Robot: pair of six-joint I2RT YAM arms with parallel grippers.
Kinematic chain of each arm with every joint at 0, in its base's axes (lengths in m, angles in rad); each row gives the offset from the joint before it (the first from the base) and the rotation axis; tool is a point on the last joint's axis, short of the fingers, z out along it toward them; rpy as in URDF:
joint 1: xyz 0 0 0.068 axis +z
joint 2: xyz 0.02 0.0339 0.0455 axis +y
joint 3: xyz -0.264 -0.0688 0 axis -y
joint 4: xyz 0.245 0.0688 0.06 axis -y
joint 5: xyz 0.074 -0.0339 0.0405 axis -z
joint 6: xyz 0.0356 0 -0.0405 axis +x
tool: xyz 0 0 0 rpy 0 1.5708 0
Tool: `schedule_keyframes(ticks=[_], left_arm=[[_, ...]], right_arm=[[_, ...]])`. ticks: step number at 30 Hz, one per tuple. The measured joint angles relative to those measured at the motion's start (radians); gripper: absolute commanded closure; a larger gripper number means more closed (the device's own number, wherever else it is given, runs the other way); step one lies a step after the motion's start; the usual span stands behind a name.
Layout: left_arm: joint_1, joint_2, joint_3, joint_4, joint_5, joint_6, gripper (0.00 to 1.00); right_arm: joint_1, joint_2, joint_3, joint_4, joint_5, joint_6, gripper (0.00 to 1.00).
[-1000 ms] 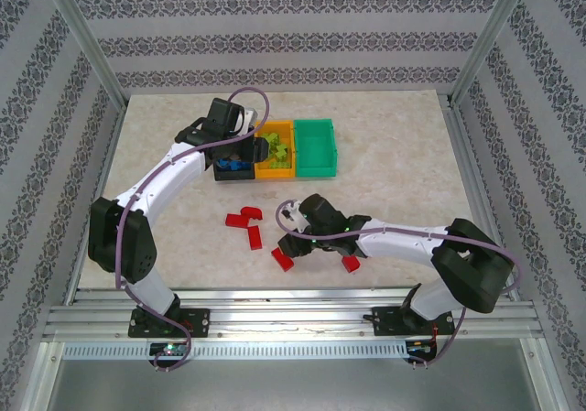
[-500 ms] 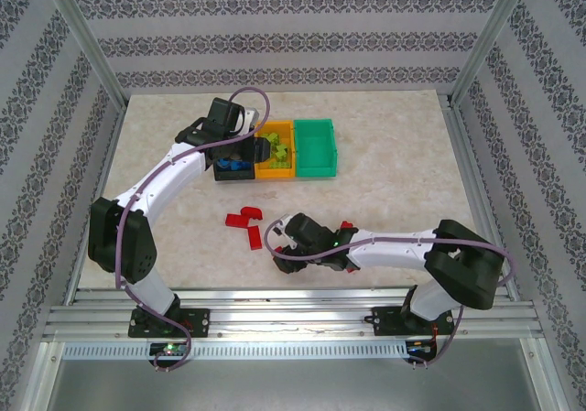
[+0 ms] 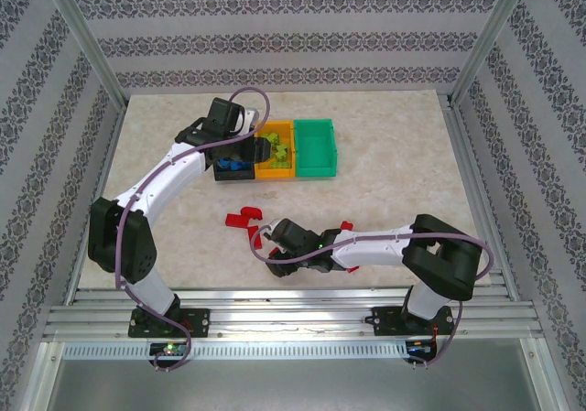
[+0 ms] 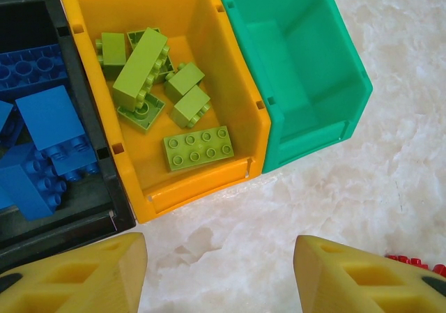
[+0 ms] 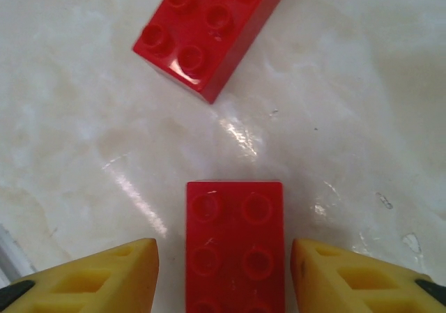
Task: Sort the legos into containers by color
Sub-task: Pick up the lego from the bottom-center of the table, then place the lego in the container.
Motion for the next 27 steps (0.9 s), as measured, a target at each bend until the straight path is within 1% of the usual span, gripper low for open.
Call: schedule_keyframes(ticks=[2, 4, 7, 9, 14, 17, 22, 27], left_arm=[[0.000, -0.004, 0.000, 0.000, 0.000, 0.000, 0.42], [0.000, -0.007, 0.000, 0.000, 0.000, 0.000, 0.42], [0.000, -0.007, 0.000, 0.000, 0.003, 0.000, 0.42], [0.000, -0.007, 0.000, 0.000, 0.006, 0.000, 0.42], [0.000, -0.007, 0.000, 0.000, 0.009, 0.000, 0.42], [0.000, -0.007, 0.000, 0.000, 0.011, 0.000, 0.42], [0.000, -0.007, 0.000, 0.000, 0.018, 0.000, 0.42], [0.000, -0.007, 0.000, 0.000, 0.018, 0.000, 0.42]], right_arm=[[0.000, 0.005, 0.000, -0.005, 0.011, 0.000, 0.49], [0.000, 0.009, 0.000, -0.010, 0.016, 0.001, 0.53], [0.000, 0.014, 0.000, -0.014, 0.023, 0.005, 0.65], [0.000, 0.013, 0.002, -0.011, 0.026, 0.004, 0.71], [-0.003, 0.010, 0.002, -0.008, 0.030, 0.000, 0.72], [-0.026, -0.006, 0.002, -0.008, 0.023, -0.001, 0.72], [-0.128, -0.074, 0.006, -0.007, 0.008, -0.020, 0.72], [-0.279, -0.127, 0.055, 0.000, -0.021, -0.042, 0.71]])
